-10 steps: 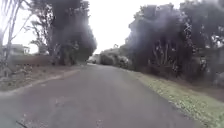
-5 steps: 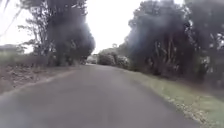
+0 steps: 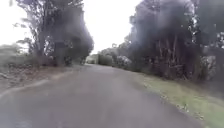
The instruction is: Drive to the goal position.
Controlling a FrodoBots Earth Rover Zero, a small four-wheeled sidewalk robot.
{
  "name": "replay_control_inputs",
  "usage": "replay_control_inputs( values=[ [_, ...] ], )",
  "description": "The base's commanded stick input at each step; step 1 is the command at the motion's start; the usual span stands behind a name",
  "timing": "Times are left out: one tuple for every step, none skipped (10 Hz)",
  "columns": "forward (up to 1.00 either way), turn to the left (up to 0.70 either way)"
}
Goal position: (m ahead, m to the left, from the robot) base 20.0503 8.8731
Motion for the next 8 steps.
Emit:
replay_control_inputs(
  values=[
    [1.00,0.00],
    [1.00,0.00],
    [1.00,0.00],
    [1.00,0.00],
    [1.00,0.00],
    [1.00,0.00],
    [1.00,0.00],
    [1.00,0.00]
  ],
)
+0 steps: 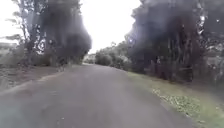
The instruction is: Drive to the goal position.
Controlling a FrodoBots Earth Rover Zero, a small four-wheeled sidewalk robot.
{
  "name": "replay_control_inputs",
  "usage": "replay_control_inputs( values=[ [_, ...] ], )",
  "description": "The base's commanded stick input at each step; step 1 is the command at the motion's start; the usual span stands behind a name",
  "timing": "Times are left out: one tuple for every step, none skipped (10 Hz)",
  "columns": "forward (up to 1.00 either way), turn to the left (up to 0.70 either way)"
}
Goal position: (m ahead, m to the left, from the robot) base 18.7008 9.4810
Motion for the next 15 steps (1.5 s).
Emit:
replay_control_inputs(
  values=[
    [1.00,0.00],
    [1.00,0.08],
    [1.00,0.18],
    [1.00,0.28],
    [1.00,0.38],
    [1.00,0.40],
    [1.00,0.00],
    [1.00,0.00],
    [1.00,0.00],
    [1.00,0.00],
    [1.00,0.00],
    [1.00,0.00],
    [1.00,0.00],
    [1.00,0.05],
    [1.00,0.40]
  ],
)
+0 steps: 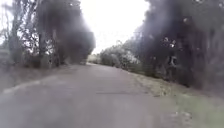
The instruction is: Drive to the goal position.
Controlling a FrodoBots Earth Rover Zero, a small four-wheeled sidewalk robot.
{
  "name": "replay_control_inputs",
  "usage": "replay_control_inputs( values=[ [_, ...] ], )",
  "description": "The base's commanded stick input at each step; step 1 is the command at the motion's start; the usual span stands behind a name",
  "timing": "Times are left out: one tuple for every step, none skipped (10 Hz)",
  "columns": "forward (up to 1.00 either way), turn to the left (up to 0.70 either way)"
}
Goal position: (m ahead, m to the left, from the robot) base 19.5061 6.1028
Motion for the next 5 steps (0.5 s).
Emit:
replay_control_inputs(
  values=[
    [1.00,0.36],
    [1.00,0.11],
    [1.00,0.02],
    [1.00,0.01],
    [1.00,0.00]
  ],
)
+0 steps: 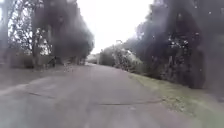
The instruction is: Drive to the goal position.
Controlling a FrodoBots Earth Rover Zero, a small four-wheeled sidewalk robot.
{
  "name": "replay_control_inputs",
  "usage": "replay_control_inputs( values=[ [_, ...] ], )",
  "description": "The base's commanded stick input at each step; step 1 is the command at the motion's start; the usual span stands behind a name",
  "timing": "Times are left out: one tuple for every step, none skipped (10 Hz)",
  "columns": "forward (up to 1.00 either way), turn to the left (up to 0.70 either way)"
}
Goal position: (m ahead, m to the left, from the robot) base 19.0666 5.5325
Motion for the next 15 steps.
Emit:
replay_control_inputs(
  values=[
    [1.00,0.00],
    [1.00,0.00],
    [1.00,0.00],
    [1.00,0.00],
    [1.00,0.00],
    [1.00,0.00],
    [1.00,0.00],
    [1.00,0.00],
    [1.00,0.00],
    [1.00,0.00],
    [1.00,0.00],
    [1.00,0.00],
    [1.00,0.00],
    [1.00,0.00],
    [1.00,0.00]
  ],
)
